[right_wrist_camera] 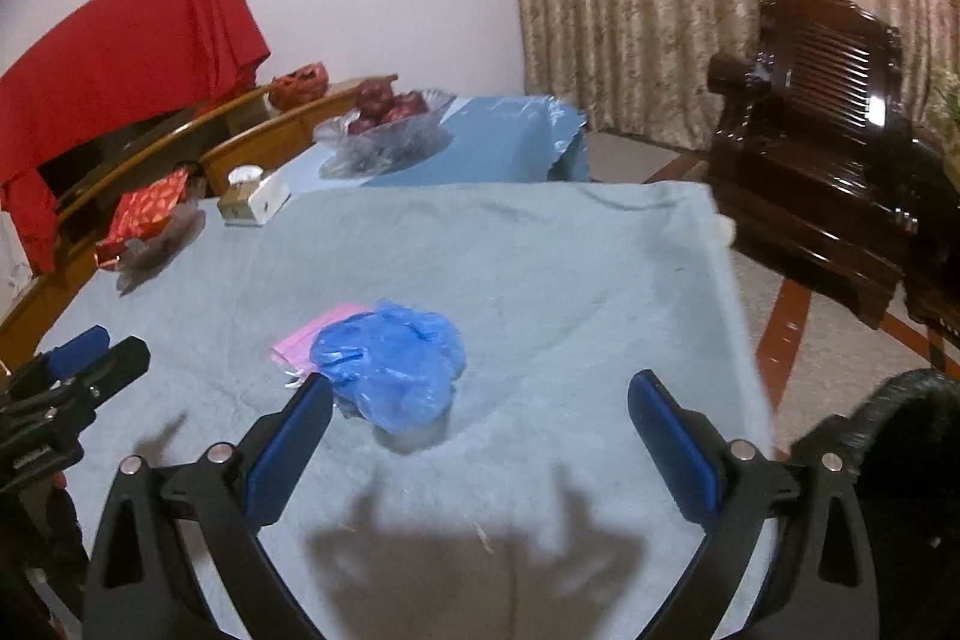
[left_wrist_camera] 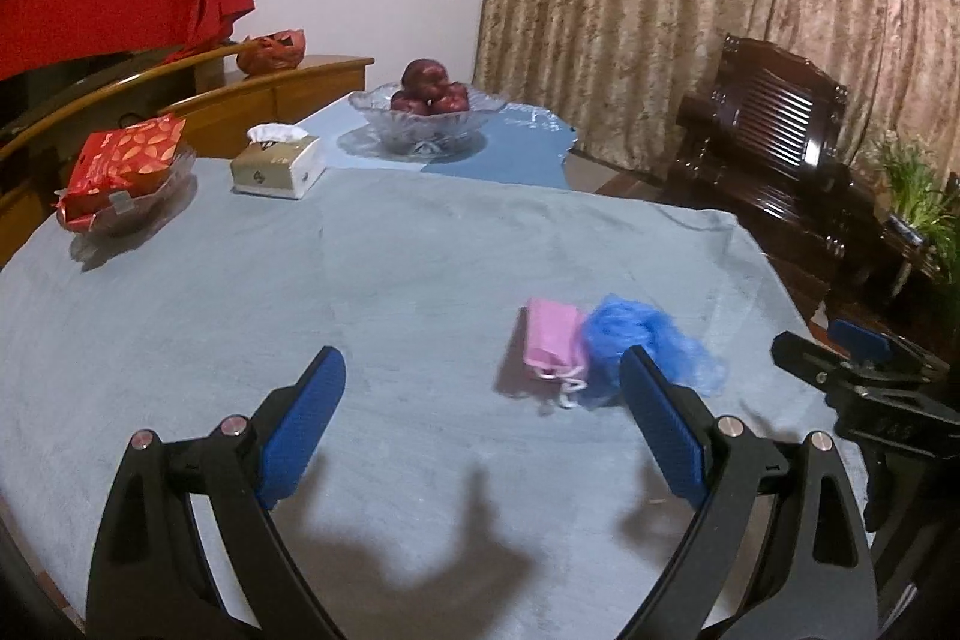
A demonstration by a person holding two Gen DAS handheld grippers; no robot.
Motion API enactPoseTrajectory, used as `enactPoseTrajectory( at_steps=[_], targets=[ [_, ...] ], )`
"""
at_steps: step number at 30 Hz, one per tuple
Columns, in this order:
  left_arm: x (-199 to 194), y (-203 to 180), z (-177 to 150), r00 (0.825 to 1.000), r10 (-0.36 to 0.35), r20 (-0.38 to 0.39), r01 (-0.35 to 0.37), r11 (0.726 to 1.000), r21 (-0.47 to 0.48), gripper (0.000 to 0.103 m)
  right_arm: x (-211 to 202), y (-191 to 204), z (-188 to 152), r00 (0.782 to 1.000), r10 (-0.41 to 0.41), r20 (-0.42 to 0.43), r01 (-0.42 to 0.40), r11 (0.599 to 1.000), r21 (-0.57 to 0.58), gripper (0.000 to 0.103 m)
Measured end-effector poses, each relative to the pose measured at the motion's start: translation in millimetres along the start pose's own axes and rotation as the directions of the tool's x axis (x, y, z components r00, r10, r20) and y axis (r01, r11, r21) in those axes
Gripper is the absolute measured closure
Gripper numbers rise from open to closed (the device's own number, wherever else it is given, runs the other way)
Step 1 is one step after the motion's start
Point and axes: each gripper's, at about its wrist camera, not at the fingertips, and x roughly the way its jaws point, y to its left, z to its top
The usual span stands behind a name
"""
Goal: Collect trash
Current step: 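Move both grippers back from the bin to the pink mask and blue bag, then grasp the blue plastic bag with the right gripper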
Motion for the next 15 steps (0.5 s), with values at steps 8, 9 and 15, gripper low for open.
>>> enactPoseTrajectory(
  at_steps=[8, 9, 15],
  targets=[
    [24, 18, 2, 1.000, 0.013, -0.027, -0.013, 1.000, -0.018, 0.013, 41, 19, 3, 0.998, 0.024, -0.050, -0.025, 0.999, -0.030, 0.006],
    [25, 19, 2, 0.999, 0.013, -0.030, -0.014, 1.000, -0.019, 0.013, 44, 20, 3, 0.998, 0.024, -0.053, -0.026, 0.999, -0.031, 0.006],
    [31, 27, 1, 0.999, 0.020, -0.045, -0.021, 1.000, -0.014, 0.013, 67, 30, -1, 0.996, 0.022, -0.088, -0.025, 0.999, -0.031, 0.006]
  ],
)
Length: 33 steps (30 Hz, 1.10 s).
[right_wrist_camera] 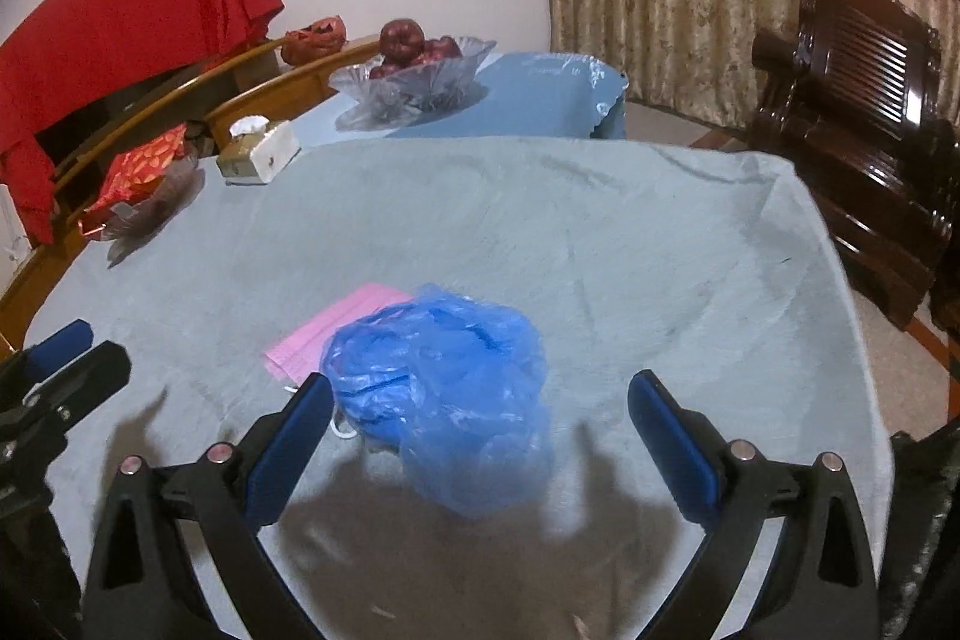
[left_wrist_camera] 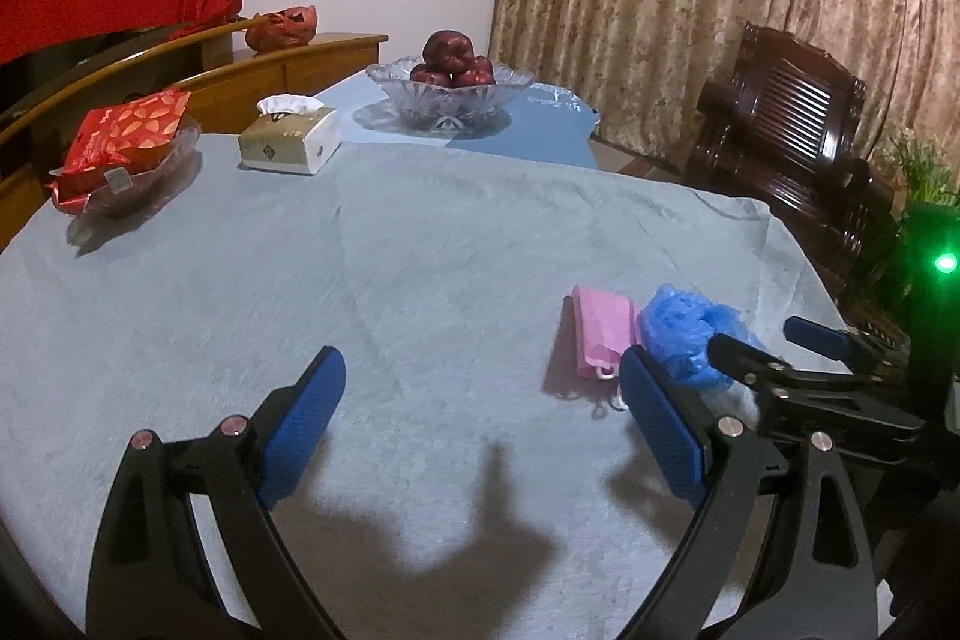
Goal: Collect trash
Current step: 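Grasp the blue plastic bag with the right gripper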
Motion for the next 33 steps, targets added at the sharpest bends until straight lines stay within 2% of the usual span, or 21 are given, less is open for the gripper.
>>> enactPoseTrajectory(
  at_steps=[7, 10, 12, 14, 15, 16, 19, 20, 27, 28, 32, 33],
  targets=[
    [0, 6, 1, 1.000, 0.007, -0.004, -0.007, 1.000, -0.009, 0.013, 25, 1, -5, 0.998, -0.026, -0.051, 0.025, 1.000, -0.015, 0.006],
    [2, 4, 0, 1.000, 0.003, -0.008, -0.003, 1.000, -0.007, 0.013, 29, -3, -7, 0.997, -0.012, -0.076, 0.012, 1.000, -0.007, 0.008],
    [4, 2, 0, 1.000, -0.003, -0.013, 0.003, 1.000, -0.005, 0.013, 26, -5, -7, 0.998, 0.007, -0.063, -0.007, 1.000, 0.000, 0.017],
    [6, 0, -1, 1.000, -0.010, -0.018, 0.010, 1.000, -0.004, 0.013, 23, -6, -6, 0.997, 0.041, -0.068, -0.042, 0.999, -0.010, 0.043],
    [7, -2, -1, 1.000, -0.014, -0.020, 0.014, 1.000, -0.004, 0.013, 20, -7, -6, 0.996, 0.059, -0.071, -0.060, 0.998, -0.014, 0.049],
    [8, -4, -1, 1.000, -0.017, -0.022, 0.017, 1.000, -0.003, 0.013, 19, -9, -6, 0.994, 0.073, -0.076, -0.075, 0.997, -0.015, 0.062],
    [13, -10, -1, 0.999, -0.033, -0.030, 0.033, 0.999, -0.002, 0.013, 12, -21, -6, 0.990, 0.117, -0.074, -0.116, 0.993, 0.027, 0.072],
    [14, -12, -2, 0.999, -0.037, -0.032, 0.037, 0.999, 0.000, 0.013, 8, -25, -6, 0.989, 0.128, -0.067, -0.125, 0.991, 0.039, 0.081],
    [33, -39, -2, 0.996, -0.067, -0.058, 0.070, 0.997, 0.038, 0.013, -12, -46, -7, 0.993, 0.116, -0.038, -0.113, 0.991, 0.066, 0.089],
    [39, -44, -1, 0.995, -0.072, -0.067, 0.075, 0.996, 0.045, 0.013, -14, -49, -7, 0.993, 0.114, -0.037, -0.111, 0.991, 0.070, 0.093],
    [53, -57, 0, 0.993, -0.088, -0.081, 0.093, 0.994, 0.063, 0.014, -23, -59, -7, 0.995, 0.101, -0.022, -0.099, 0.992, 0.077, 0.094],
    [57, -60, 0, 0.992, -0.091, -0.088, 0.097, 0.993, 0.070, 0.017, -25, -61, -7, 0.995, 0.101, -0.020, -0.099, 0.992, 0.078, 0.094]
  ],
)
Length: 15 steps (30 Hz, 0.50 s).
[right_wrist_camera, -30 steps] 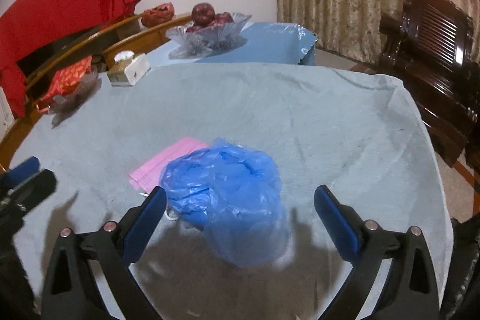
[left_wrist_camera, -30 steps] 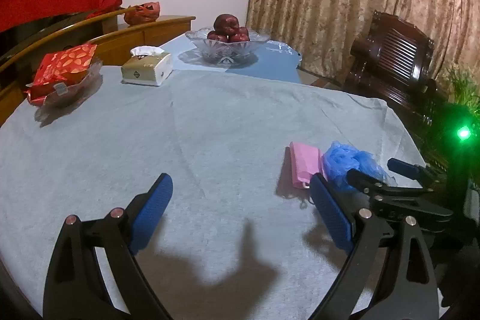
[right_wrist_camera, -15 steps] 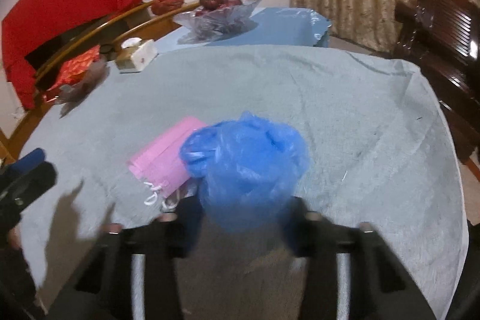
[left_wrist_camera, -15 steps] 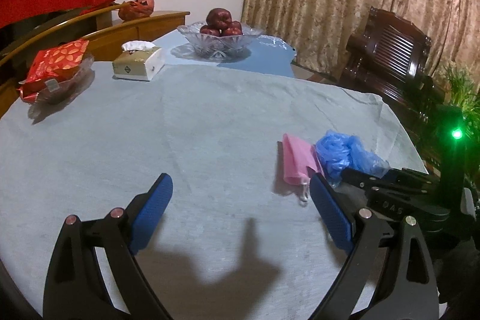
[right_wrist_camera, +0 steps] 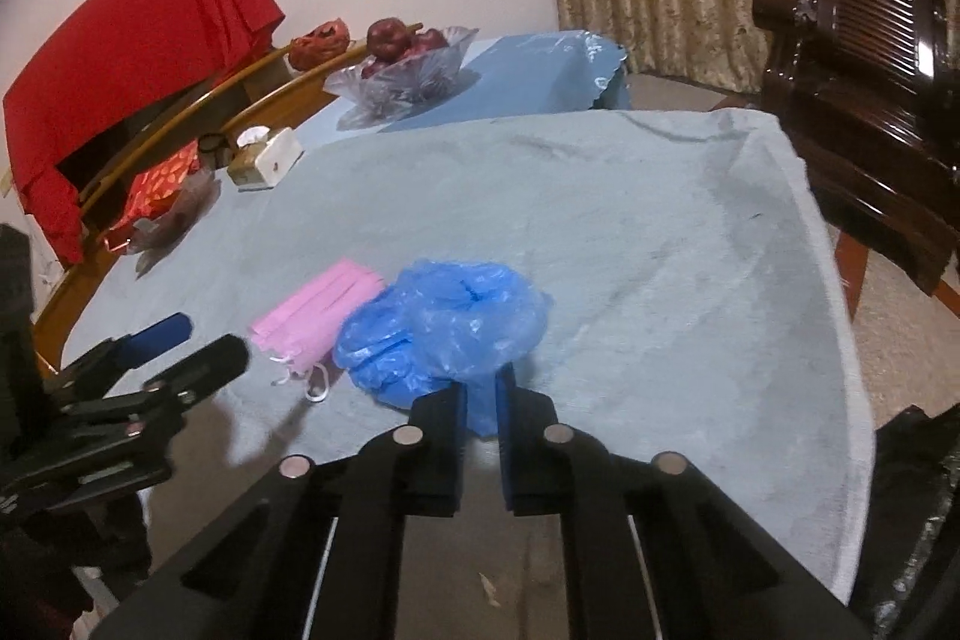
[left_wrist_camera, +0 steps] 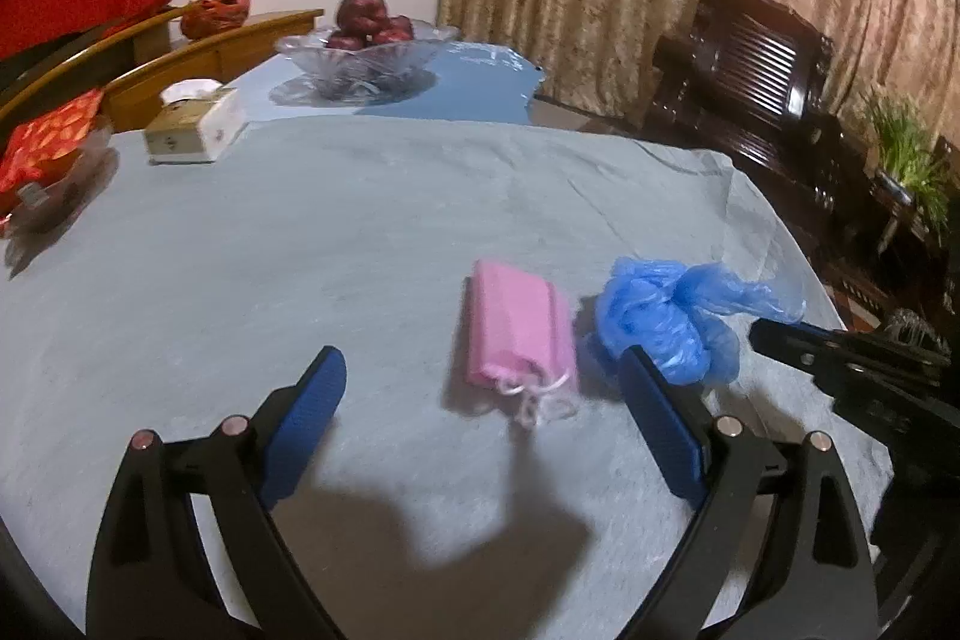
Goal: Collect trash
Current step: 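Grasp the blue plastic bag with the right gripper, then grasp the pink face mask with the left gripper while the right lifts the bag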
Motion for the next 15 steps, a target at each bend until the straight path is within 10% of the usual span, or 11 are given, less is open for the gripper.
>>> enactPoseTrajectory(
  at_steps=[3, 9, 15],
  targets=[
    [16, -6, 1, 0.999, -0.012, -0.033, 0.013, 1.000, 0.010, 0.029, -1, -3, -3, 1.000, 0.007, -0.003, -0.007, 1.000, -0.008, 0.094],
    [37, -2, -4, 0.992, -0.083, -0.096, 0.081, 0.996, -0.021, 0.091, 3, -5, -3, 1.000, 0.005, -0.008, -0.005, 1.000, -0.003, 0.074],
    [20, 3, -8, 0.996, -0.074, -0.058, 0.073, 0.997, -0.020, 0.100, 9, 2, 2, 1.000, 0.022, 0.021, -0.022, 1.000, 0.003, 0.028]
  ],
)
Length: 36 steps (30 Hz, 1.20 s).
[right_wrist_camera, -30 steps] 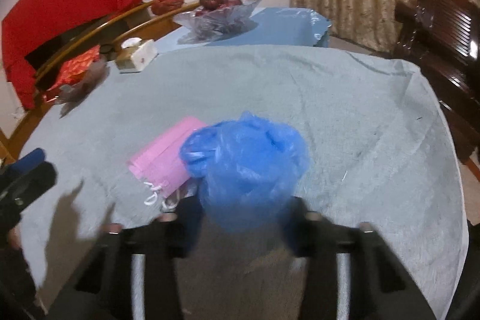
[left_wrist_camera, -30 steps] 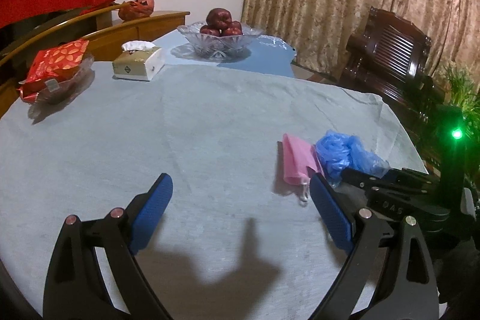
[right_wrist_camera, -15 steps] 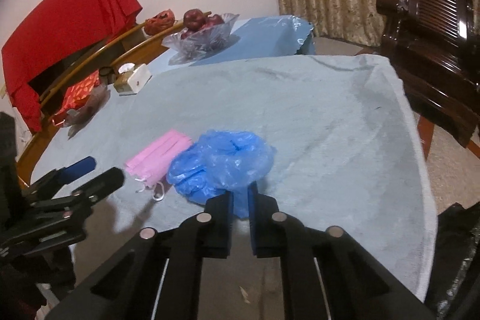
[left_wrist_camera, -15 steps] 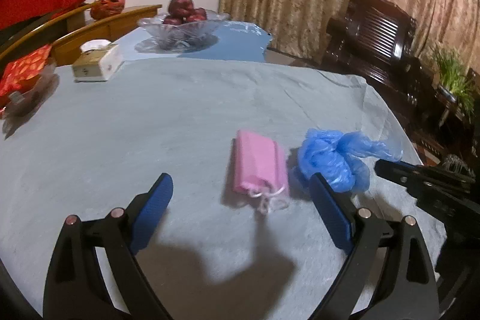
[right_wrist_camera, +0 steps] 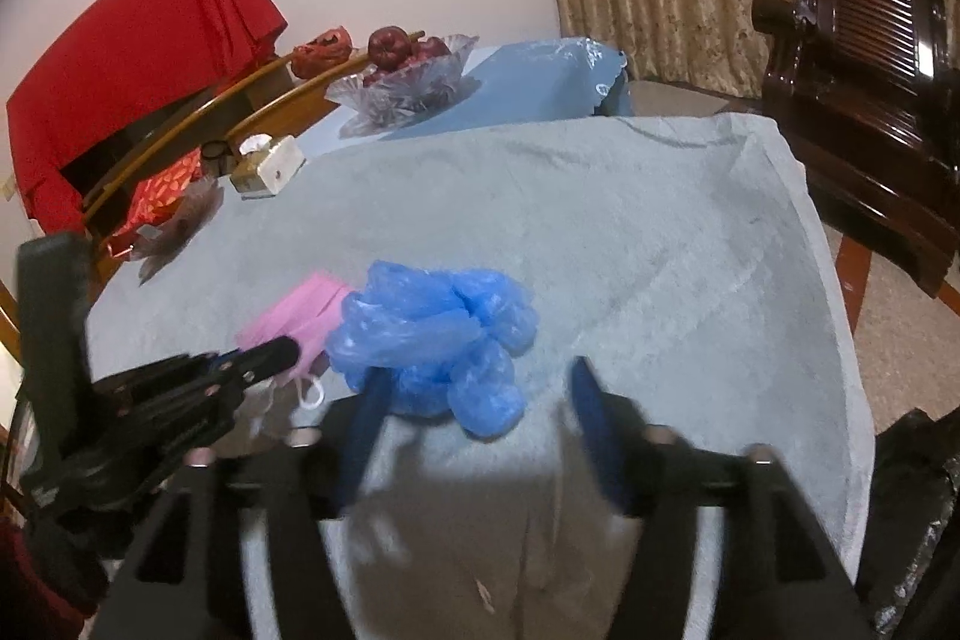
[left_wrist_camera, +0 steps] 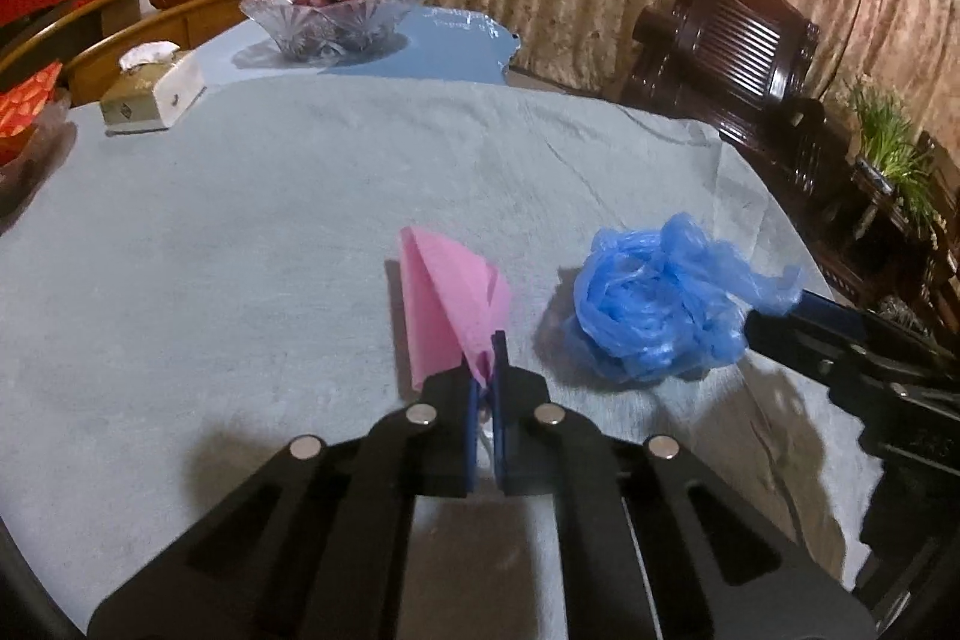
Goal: Collect trash
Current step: 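Grasp the pink face mask with the left gripper while the right lifts the bag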
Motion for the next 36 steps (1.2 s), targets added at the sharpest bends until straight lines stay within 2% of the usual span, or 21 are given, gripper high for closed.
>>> enactPoseTrajectory(
  at_steps=[2, 4, 12, 13, 16, 20, 29, 36],
  targets=[
    [-10, 4, -1, 1.000, 0.007, 0.020, -0.007, 1.000, -0.016, 0.100, 8, 3, 3, 1.000, 0.011, -0.007, -0.011, 1.000, 0.006, 0.020],
    [-18, 9, -1, 0.999, 0.019, 0.036, -0.018, 0.999, -0.028, 0.100, 15, 6, 4, 0.999, 0.021, -0.025, -0.021, 1.000, 0.012, 0.018],
    [-32, 20, -5, 0.998, 0.047, 0.046, -0.046, 0.999, -0.028, 0.100, 61, 10, 5, 0.995, -0.006, -0.100, 0.008, 1.000, 0.020, 0.018],
    [-32, 21, -5, 0.998, 0.050, 0.045, -0.049, 0.998, -0.028, 0.100, 62, 10, 4, 0.995, -0.006, -0.103, 0.007, 1.000, 0.014, 0.020],
    [-33, 18, -6, 0.998, 0.051, 0.041, -0.050, 0.998, -0.028, 0.100, 65, 14, 5, 0.991, 0.024, -0.130, -0.025, 1.000, -0.004, 0.056],
    [-36, 13, -4, 0.997, 0.051, 0.049, -0.050, 0.998, -0.023, 0.100, 60, 15, 5, 0.990, 0.044, -0.134, -0.046, 0.999, -0.013, 0.068],
    [-59, -10, 5, 0.995, 0.043, 0.088, -0.043, 0.999, -0.002, 0.100, 1, 19, 11, 0.999, 0.039, -0.022, -0.040, 0.999, -0.036, 0.070],
    [-90, -39, 12, 0.990, -0.004, 0.139, 0.000, 1.000, 0.028, 0.100, -57, 16, 7, 0.998, 0.034, 0.044, -0.031, 0.997, -0.068, 0.070]
  ],
)
